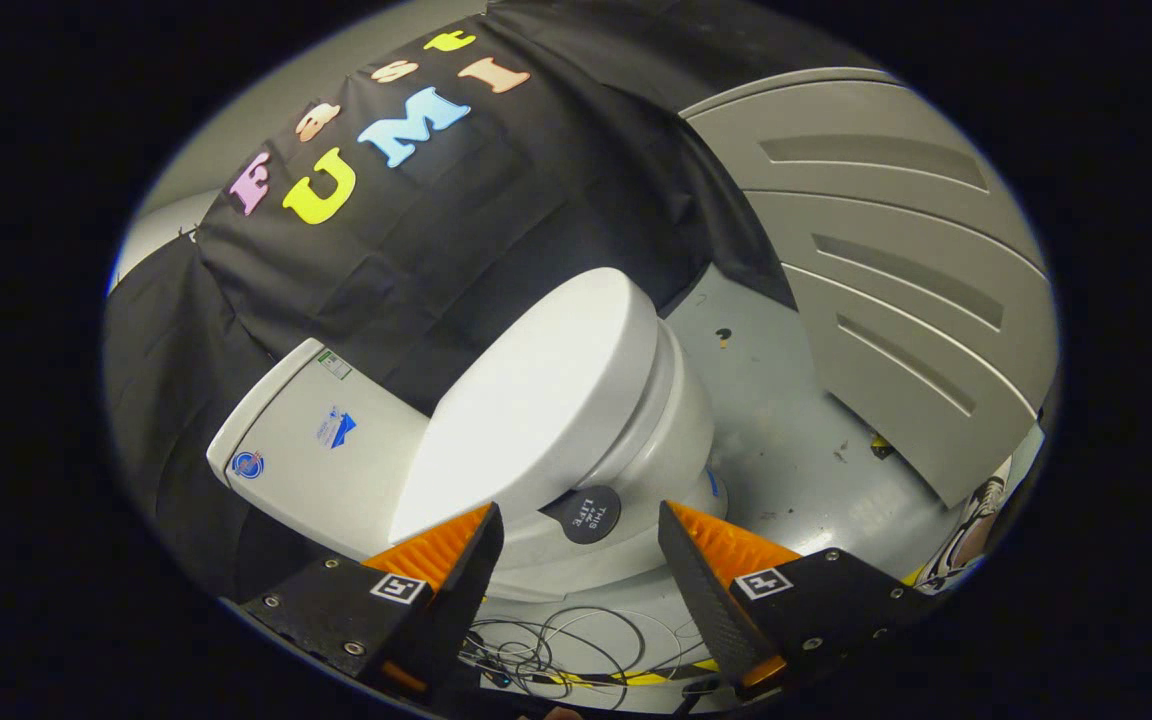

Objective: Open the toilet lid.

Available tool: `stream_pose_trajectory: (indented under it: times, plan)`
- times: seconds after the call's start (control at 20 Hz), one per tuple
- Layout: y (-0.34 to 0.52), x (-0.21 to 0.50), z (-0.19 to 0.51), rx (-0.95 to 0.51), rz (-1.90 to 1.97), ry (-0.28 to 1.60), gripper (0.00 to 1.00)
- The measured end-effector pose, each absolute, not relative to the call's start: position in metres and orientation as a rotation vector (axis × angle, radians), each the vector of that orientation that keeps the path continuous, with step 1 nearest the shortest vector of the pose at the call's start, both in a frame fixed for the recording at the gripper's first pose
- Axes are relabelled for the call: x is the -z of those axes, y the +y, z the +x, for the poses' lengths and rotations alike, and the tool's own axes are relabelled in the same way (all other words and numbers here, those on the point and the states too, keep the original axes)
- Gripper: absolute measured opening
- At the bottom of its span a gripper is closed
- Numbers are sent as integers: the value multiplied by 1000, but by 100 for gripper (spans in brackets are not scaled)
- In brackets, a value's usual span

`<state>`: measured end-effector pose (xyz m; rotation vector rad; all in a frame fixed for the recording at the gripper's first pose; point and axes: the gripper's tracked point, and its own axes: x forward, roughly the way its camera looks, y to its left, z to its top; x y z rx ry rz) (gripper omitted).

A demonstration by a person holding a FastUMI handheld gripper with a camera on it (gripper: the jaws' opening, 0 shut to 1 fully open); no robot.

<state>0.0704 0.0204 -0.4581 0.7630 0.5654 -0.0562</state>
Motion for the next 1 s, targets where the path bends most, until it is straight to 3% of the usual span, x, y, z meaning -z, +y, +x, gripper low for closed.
stream_pose_trajectory:
  times: [0.45,0.55,0.8,1.0]
  plan:
    - [23,483,85,89,1092,509,94]
    - [26,486,95,75,1149,489,90]
    - [42,494,98,47,1248,469,61]
    - [35,492,115,104,1287,444,42]
